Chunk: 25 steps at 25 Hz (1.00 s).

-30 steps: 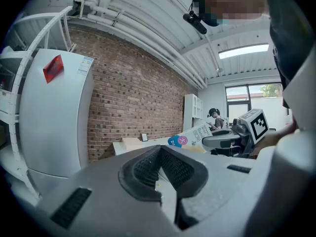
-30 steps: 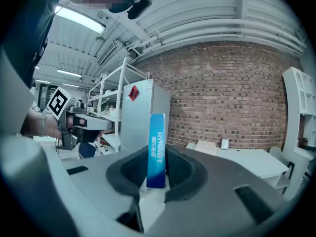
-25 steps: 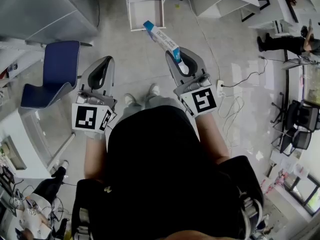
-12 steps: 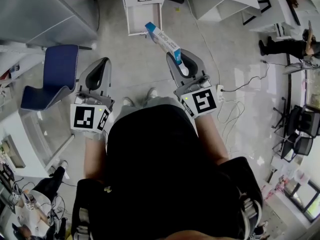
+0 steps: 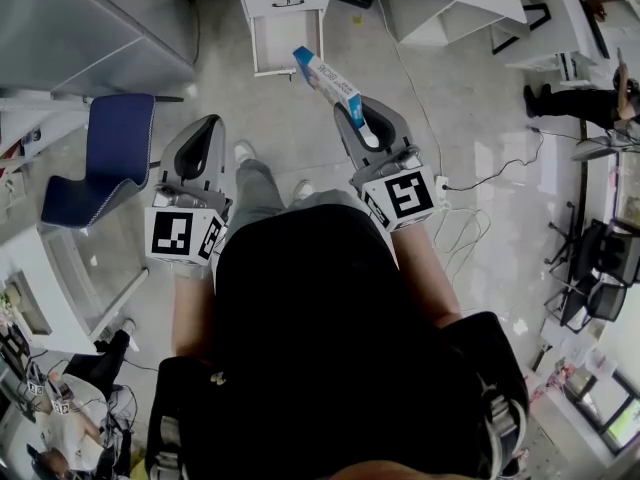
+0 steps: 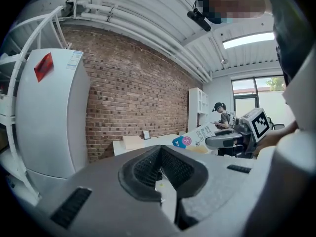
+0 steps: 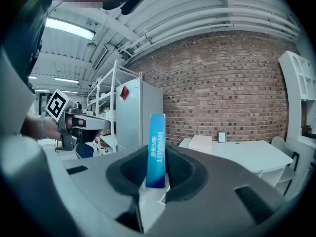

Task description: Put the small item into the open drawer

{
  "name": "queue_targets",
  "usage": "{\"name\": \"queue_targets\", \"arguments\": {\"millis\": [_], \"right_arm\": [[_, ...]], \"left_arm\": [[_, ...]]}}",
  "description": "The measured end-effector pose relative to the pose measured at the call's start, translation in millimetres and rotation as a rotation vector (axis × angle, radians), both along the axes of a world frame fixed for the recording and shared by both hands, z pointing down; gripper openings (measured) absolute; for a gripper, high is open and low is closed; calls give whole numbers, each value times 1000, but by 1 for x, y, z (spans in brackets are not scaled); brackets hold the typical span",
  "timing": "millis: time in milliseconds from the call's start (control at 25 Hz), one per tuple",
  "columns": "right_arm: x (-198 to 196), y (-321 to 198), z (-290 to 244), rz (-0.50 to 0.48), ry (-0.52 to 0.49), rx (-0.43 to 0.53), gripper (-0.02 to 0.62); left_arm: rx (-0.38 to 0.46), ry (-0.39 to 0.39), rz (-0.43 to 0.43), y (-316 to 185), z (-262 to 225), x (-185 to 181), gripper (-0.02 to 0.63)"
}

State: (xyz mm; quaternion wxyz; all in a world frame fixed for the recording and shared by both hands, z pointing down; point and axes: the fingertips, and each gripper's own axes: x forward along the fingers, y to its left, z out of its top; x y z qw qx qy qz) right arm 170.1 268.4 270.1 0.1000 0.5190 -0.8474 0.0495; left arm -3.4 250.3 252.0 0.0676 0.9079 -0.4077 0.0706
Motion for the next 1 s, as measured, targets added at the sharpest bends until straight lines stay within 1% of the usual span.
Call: {"name": "queue_targets", "arguments": {"millis": [120,280,680,800,1000], "right_arm": [[-5,-29,11,7,9,-14,86],[-20,-69,11,15,20,-33,87],[-65,-197,39,73,40,-119,87],[-73,-225,47,81,60,-156,87],[-72,-256,62,83,78,-200,87]], "left_arm": [[-12,20,14,-30,10,-3,3],[-14,21,36,-73,7,-14,2],[-55,4,107,-202,18,-59,2],[-68,0,124,-229,21,-66,3],[-91,-10,132,-258,30,-67,2]]}}
